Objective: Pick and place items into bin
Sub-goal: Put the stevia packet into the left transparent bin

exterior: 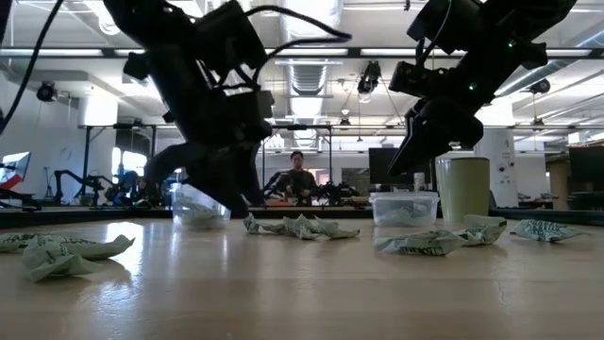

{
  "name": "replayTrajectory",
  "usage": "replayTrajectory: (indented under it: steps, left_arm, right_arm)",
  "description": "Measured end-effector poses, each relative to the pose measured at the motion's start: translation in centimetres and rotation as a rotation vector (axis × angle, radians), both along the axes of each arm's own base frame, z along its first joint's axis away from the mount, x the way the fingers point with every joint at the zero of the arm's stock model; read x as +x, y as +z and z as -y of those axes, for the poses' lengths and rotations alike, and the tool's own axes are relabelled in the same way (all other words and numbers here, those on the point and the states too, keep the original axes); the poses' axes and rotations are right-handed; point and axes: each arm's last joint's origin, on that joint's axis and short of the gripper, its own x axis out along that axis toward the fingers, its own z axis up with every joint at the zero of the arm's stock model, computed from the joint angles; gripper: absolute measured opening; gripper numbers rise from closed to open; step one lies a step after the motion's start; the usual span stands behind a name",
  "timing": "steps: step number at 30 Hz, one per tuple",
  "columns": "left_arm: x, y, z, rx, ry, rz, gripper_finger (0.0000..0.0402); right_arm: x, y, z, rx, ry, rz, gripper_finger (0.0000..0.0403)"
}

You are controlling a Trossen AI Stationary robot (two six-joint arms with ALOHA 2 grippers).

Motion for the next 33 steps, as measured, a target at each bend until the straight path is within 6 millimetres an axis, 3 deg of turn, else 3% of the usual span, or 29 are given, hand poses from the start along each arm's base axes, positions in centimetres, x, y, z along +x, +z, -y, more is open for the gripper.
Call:
replayTrajectory:
  steps: [12,16,24,33]
  left_arm:
    - [0.4,-1.6,-1.0,-0.02,0.027,-0.051,0.0136]
    - [0.3,-1.6,-1.0,-0.025,0.026,-0.051,0.0107]
    - [0.2,-1.6,-1.0,-0.02,0.033,-0.059,0.0009]
    - [0.2,-0.3,-0.8,-0.007,0.091,-0.003,0.0007]
  right_arm:
    - [0.0,0.0,0.0,0.0,0.0,-0.001,0.0081]
    - [0.0,0.0,0.0,0.0,0.0,0.0,0.0084]
    - [0.0,0.0,0.0,-0.001,0.0,-0.001,0.0077]
    - [-0.1,-0.2,0.0,0.004,-0.008,-0.004,0.0074]
